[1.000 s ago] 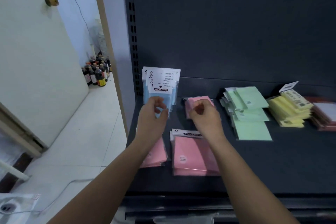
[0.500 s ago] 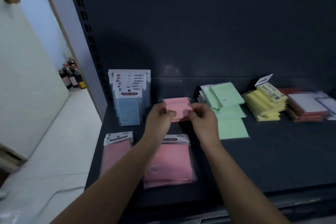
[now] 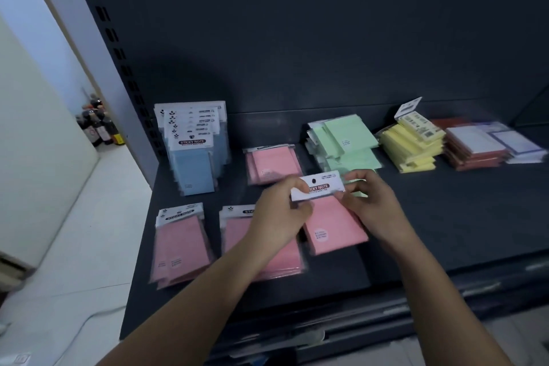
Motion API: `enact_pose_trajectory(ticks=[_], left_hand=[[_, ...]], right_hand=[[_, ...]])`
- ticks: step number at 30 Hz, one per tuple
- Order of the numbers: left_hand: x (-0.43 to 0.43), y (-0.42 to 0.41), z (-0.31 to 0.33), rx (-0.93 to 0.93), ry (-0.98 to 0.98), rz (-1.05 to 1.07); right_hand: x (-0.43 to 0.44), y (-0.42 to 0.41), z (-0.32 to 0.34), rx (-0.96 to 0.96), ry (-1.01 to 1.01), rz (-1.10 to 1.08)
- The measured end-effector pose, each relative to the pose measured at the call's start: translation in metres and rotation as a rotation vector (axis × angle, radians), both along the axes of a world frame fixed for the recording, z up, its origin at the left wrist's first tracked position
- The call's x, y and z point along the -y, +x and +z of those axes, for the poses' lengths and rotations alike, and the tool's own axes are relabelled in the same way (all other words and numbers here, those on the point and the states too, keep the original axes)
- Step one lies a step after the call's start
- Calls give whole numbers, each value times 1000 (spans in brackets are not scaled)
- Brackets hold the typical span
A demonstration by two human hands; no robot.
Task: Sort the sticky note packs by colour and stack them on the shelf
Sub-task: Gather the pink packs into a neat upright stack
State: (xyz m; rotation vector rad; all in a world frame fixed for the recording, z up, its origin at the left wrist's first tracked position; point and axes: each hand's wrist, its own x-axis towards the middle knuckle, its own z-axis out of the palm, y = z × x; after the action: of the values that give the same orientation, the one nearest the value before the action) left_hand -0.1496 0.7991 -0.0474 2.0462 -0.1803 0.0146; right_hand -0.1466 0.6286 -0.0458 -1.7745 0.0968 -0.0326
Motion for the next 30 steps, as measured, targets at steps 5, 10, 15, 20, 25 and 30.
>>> enact_pose_trajectory(ticks=[5, 10, 15, 20, 25, 30], left_hand=[[18, -11, -15, 50, 353, -87], [19, -9, -15, 171, 346, -16], [3, 15, -6, 19, 179, 315], [-4, 32, -6, -320, 77, 277], [-10, 40, 3, -330, -318, 342], [-18, 44, 10, -176, -549, 470]], right_hand=[[26, -25, -13, 10, -352, 32], [20, -33, -14, 121, -809, -67], [-17, -5, -4, 164, -462, 30], [-54, 33, -1, -32, -256, 161], [-64, 52, -2, -115, -16, 33], [-66, 53, -3, -141, 215, -130]])
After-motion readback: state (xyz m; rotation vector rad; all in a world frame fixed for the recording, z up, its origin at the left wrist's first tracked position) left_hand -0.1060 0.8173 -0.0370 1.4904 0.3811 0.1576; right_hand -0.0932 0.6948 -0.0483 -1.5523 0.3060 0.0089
